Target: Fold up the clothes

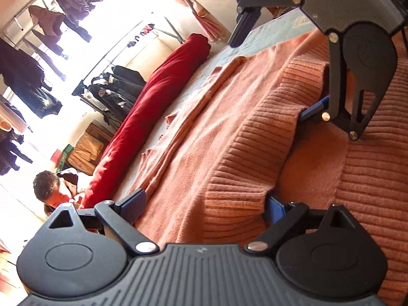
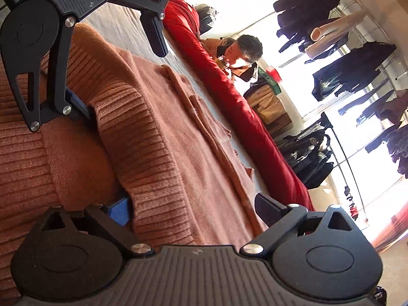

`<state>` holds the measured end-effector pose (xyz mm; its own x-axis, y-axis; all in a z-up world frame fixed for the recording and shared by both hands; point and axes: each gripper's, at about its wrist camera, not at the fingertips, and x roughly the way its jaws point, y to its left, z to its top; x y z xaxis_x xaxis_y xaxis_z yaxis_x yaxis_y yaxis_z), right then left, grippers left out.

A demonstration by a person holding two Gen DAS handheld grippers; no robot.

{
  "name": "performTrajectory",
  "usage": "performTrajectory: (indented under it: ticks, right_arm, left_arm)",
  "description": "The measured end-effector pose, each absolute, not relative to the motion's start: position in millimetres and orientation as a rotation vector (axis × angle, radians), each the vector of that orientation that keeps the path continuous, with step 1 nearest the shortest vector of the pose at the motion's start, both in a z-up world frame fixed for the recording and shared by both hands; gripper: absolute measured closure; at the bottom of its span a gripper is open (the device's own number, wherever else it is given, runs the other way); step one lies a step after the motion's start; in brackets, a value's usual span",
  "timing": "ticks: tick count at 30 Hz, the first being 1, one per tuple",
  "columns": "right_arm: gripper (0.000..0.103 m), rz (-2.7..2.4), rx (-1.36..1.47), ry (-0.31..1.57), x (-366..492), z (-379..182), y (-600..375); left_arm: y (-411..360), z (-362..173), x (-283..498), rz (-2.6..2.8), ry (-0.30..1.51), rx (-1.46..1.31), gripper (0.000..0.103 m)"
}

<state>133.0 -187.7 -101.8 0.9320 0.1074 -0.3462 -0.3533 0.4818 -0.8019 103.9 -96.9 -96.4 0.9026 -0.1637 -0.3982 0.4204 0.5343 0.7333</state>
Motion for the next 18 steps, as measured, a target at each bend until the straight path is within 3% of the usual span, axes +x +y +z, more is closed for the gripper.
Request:
performTrajectory:
  ticks: [2, 4, 6, 7, 8, 10, 11, 13, 16, 18]
  right_arm:
    - [0.005, 0.230, -1.051, 0.234, 125, -101, -193]
    - [0.016, 0.222, -1.035, 0.227, 117, -100, -196]
    - [0.038, 0.245, -1.030, 0.236, 114, -101, -192]
    - [0.043, 0.258, -1.030, 0.240, 113, -101, -190]
    - [0.054, 0.269, -1.032, 0.244, 112, -101, -187]
    - [0.077, 0.286, -1.033, 0.254, 112, -101, -183]
    - [0.093, 0.291, -1.025, 0.263, 113, -100, -182]
    - [0.096, 0.303, -0.992, 0.278, 114, -93, -184]
    - [0.098, 0.335, -0.919, 0.299, 110, -75, -189]
    - [0.098, 0.371, -0.862, 0.323, 105, -61, -195]
  left_arm:
    - [-96, -93, 96, -0.300, 0.264, 0.939, 0.009]
    - [-97, -93, 88, -0.288, 0.249, 0.923, 0.009]
    - [-102, -96, 81, -0.300, 0.227, 0.946, 0.009]
    - [-105, -99, 80, -0.314, 0.216, 0.976, 0.013]
    - [-108, -102, 79, -0.328, 0.207, 1.006, 0.017]
    - [-112, -106, 78, -0.357, 0.228, 1.036, 0.048]
    - [-112, -106, 80, -0.368, 0.249, 1.031, 0.056]
    - [-109, -103, 81, -0.392, 0.290, 1.000, 0.076]
    - [-103, -92, 74, -0.387, 0.283, 0.976, 0.086]
    - [-96, -78, 67, -0.397, 0.289, 0.935, 0.086]
